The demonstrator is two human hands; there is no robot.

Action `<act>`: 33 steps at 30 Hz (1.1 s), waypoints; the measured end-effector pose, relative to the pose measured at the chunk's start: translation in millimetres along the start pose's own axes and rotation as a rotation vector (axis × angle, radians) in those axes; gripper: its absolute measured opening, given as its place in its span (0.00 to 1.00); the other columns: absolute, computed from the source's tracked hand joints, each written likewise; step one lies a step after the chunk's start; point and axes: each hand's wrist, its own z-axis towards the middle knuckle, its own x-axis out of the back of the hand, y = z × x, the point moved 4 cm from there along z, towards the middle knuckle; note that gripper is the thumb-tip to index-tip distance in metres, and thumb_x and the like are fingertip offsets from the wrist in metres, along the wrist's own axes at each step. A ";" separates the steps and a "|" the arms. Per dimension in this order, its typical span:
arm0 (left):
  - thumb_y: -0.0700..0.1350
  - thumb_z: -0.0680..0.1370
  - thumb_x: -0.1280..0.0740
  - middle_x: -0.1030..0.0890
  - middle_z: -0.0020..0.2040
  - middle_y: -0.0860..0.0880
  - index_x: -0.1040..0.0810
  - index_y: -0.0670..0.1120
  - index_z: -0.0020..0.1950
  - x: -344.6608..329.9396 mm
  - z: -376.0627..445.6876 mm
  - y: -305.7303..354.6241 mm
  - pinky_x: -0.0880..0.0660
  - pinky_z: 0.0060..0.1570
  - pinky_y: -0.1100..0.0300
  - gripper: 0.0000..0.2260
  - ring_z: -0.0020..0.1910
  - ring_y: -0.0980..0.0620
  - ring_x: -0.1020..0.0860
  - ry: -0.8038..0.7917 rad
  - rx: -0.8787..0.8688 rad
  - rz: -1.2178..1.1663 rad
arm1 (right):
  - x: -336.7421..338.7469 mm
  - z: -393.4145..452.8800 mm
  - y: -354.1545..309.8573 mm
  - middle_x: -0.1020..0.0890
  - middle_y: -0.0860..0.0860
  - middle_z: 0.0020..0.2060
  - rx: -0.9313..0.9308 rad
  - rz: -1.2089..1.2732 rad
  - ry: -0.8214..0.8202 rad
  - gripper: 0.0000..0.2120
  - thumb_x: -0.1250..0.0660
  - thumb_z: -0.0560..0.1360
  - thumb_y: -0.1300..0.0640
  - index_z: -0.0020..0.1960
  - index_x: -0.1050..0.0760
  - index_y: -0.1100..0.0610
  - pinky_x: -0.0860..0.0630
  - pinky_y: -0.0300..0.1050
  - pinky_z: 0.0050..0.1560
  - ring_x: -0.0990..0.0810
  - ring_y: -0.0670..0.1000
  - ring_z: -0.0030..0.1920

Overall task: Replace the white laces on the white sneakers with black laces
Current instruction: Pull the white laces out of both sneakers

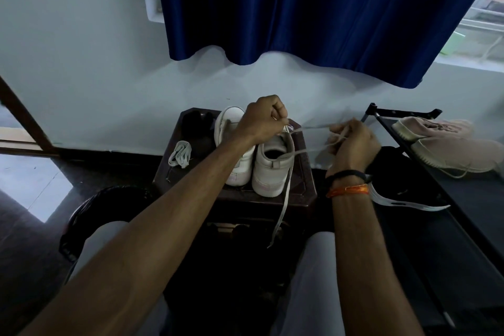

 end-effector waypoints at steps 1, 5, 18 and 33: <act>0.34 0.69 0.32 0.15 0.45 0.47 0.19 0.43 0.47 -1.0 -0.8 1.2 0.20 0.46 0.54 0.09 0.45 0.50 0.17 -0.002 -0.030 0.059 | 5.1 -0.1 2.4 0.17 0.56 0.34 0.025 -0.045 0.066 0.10 0.38 0.78 0.60 0.39 0.25 0.58 0.30 0.41 0.25 0.23 0.51 0.26; 0.33 0.68 0.31 0.17 0.47 0.51 0.18 0.44 0.47 -6.1 -2.0 9.7 0.29 0.44 0.57 0.11 0.50 0.49 0.23 -0.037 -0.130 0.275 | 17.5 -3.8 16.5 0.24 0.51 0.29 0.072 -0.316 0.182 0.10 0.34 0.74 0.58 0.34 0.22 0.55 0.30 0.42 0.34 0.27 0.49 0.30; 0.41 0.69 0.26 0.19 0.53 0.50 0.17 0.50 0.42 -12.1 -2.5 -4.1 0.40 0.58 0.56 0.05 0.56 0.46 0.27 -0.008 -0.242 0.613 | 34.2 29.6 57.6 0.20 0.50 0.26 -0.170 -0.050 0.105 0.09 0.26 0.70 0.61 0.47 0.23 0.63 0.23 0.44 0.35 0.21 0.47 0.27; 0.42 0.73 0.28 0.17 0.50 0.48 0.15 0.48 0.44 -18.5 2.3 -13.8 0.38 0.56 0.54 0.03 0.53 0.44 0.25 0.108 -0.295 0.624 | -14.9 -10.9 39.2 0.16 0.46 0.37 0.509 -0.842 -0.310 0.07 0.27 0.71 0.47 0.40 0.19 0.49 0.26 0.39 0.40 0.19 0.49 0.40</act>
